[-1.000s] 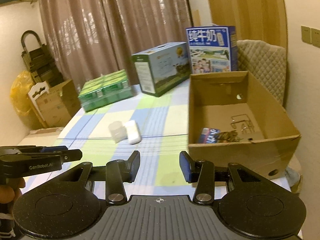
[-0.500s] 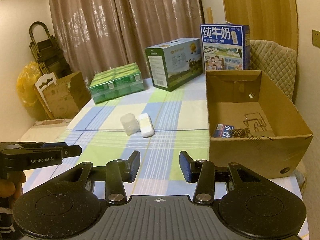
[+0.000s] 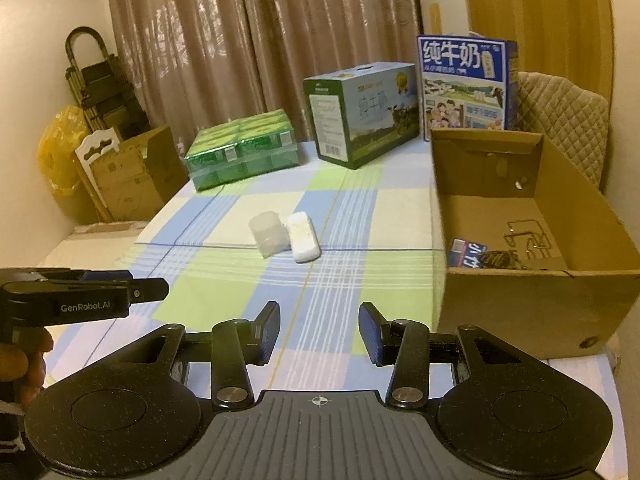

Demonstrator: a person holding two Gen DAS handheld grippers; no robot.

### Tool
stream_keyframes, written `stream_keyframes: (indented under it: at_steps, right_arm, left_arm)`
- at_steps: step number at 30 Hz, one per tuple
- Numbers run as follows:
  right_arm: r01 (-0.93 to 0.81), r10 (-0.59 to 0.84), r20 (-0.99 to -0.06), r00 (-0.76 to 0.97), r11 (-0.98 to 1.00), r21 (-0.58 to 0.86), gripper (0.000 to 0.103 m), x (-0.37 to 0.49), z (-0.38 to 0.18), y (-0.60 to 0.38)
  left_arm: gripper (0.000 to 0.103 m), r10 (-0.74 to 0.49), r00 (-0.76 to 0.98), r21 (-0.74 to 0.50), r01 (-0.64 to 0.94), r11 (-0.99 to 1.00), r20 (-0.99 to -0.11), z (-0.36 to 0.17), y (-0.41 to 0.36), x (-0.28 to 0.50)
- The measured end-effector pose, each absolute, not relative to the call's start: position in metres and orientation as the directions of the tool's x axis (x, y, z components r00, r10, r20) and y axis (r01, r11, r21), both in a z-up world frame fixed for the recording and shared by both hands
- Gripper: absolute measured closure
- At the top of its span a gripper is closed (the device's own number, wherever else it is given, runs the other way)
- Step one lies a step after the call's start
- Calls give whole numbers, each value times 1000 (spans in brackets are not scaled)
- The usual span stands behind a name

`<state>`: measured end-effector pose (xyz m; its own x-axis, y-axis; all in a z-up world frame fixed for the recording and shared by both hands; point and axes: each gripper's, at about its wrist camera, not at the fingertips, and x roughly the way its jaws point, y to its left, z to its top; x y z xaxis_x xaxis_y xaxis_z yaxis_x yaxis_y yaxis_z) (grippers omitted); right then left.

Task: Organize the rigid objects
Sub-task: 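Move both grippers back toward the clear cup and white bar on the table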

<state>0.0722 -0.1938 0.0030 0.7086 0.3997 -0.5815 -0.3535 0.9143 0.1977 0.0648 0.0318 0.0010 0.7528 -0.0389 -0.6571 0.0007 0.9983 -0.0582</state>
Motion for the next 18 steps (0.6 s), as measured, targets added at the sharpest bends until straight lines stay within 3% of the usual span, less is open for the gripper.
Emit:
stream_keyframes:
  at_steps: [8,12,18]
  right_arm:
    - [-406,420,-593,687,899,166,60,108,-18,-166]
    - [-411,423,-593,686,897,165,39,131,-31,-152]
    - [-419,419,-611,671,895,153,32,168,-52,-133]
  left_arm:
    - [38,-14,735,-23,-3,1000,-678,-14,56,101]
    - [33,-5,729,-13,-6,1000,-685,-26,70,124]
    - [20,7,730,4,-6,1000,-684,-49,84,160]
